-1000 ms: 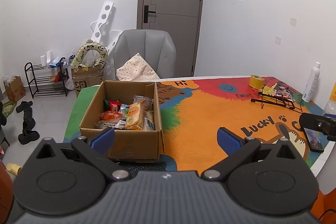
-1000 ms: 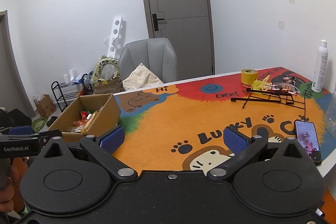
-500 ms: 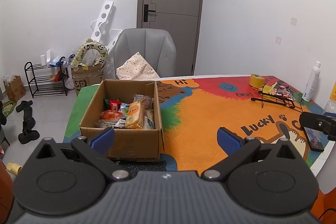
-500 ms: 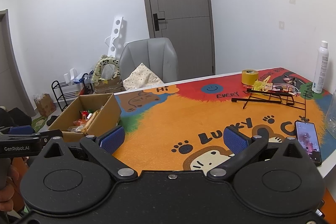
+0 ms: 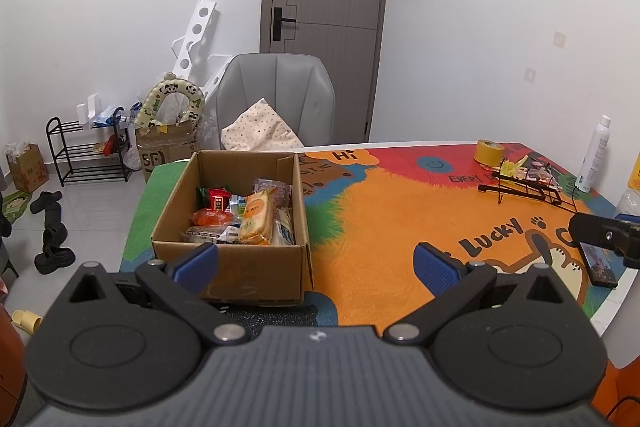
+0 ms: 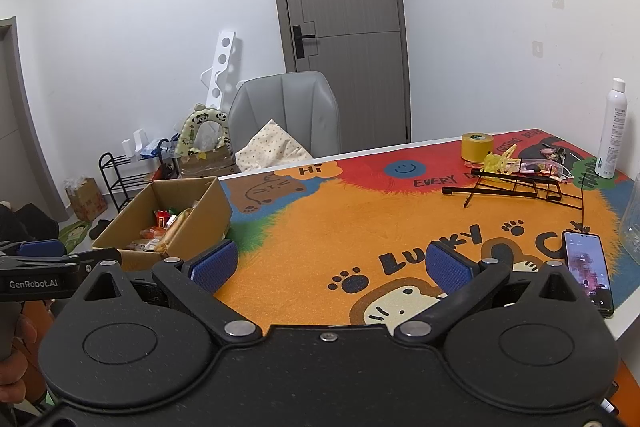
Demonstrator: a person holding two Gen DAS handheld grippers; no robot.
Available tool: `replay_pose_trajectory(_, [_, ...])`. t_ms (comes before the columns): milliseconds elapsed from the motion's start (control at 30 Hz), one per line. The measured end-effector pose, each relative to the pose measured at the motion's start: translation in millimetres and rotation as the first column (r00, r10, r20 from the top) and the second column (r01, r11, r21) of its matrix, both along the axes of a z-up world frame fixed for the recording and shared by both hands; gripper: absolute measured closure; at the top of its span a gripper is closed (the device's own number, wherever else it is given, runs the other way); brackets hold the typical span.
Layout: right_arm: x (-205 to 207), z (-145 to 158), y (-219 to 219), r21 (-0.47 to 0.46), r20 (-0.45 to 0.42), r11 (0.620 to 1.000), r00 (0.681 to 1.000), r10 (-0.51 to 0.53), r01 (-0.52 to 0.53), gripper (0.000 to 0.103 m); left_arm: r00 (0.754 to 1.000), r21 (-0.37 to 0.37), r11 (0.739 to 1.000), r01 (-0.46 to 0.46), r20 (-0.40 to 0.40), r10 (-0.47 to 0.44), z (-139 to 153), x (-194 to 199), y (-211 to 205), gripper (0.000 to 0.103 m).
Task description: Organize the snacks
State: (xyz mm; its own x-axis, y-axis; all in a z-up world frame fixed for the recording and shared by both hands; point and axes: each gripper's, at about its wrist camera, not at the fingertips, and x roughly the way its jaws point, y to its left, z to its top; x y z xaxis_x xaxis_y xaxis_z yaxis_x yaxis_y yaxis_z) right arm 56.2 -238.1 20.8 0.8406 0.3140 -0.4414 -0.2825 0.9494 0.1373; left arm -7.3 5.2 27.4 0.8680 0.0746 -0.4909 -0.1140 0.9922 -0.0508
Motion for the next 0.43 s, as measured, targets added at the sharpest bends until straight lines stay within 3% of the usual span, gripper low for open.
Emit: replay_pose_trajectory(433, [-0.2,0.0,0.3,-0.001,-0.001,1.000,1.000,0.000,0.000,0.000,1.000,0.001,1.000,-0.001,-0.004,0.001,-1.6,-0.2,0.4,0.000])
